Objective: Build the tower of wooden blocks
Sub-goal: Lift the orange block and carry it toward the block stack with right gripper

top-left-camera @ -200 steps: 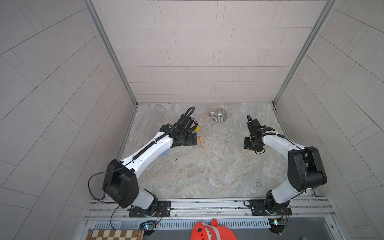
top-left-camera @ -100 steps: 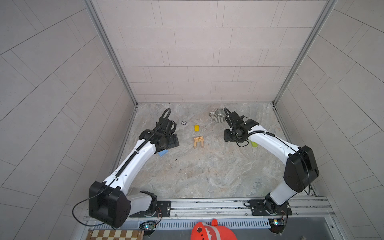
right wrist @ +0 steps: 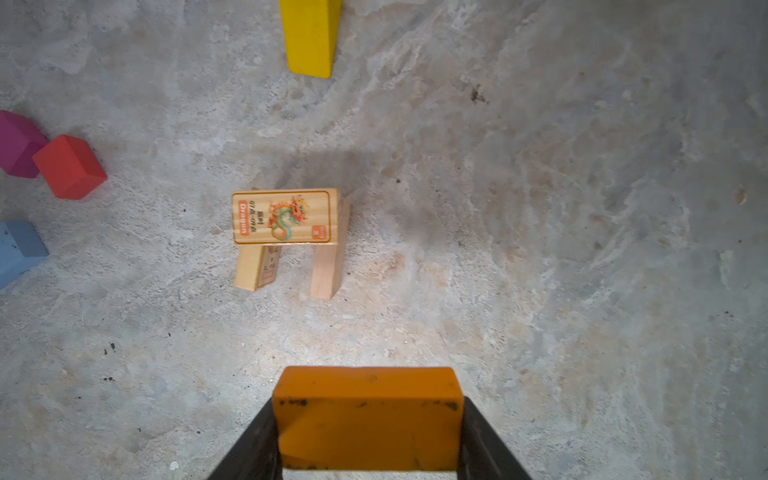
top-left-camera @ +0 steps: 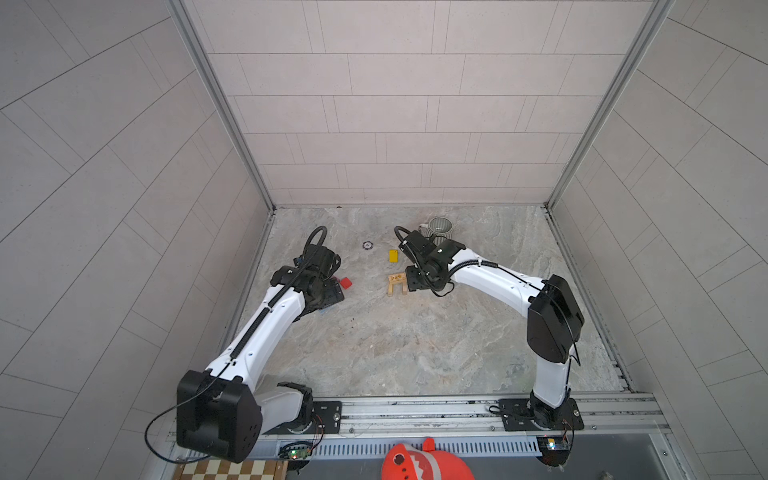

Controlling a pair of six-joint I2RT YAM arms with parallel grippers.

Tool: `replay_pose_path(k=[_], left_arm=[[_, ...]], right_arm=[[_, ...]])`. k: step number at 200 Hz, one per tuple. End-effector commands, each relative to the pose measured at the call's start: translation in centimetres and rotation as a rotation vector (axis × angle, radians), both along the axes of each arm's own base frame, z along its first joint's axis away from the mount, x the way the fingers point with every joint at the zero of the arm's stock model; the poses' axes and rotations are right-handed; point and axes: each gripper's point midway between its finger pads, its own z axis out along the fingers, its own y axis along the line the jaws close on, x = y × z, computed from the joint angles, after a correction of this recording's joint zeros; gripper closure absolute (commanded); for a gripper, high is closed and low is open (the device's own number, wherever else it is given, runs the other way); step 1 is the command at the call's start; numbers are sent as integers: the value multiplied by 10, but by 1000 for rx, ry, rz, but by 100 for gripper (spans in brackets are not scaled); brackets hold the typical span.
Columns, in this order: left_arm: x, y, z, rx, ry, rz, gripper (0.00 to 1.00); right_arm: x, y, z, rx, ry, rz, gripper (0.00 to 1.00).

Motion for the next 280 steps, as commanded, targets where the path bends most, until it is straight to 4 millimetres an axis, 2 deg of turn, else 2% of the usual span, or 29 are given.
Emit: replay_pose_path(k=[1, 43, 118, 202, 280], left_arm=[[-13, 12, -2, 26, 10, 42, 0], [-13, 9, -4, -3, -21, 40, 0], [-14, -1, -5, -47, 16, 6, 0], [-15, -6, -4, -85, -6, -8, 0], [-14, -10, -4, -106, -7, -22, 0]], right_arm=[[-3, 5, -3, -36, 18, -22, 49], [-2, 19, -22, -35, 58, -26, 49], [0, 37, -42, -45, 106, -16, 49], [8, 49, -55, -40, 131, -29, 49], [14, 53, -61, -34, 135, -46, 49]])
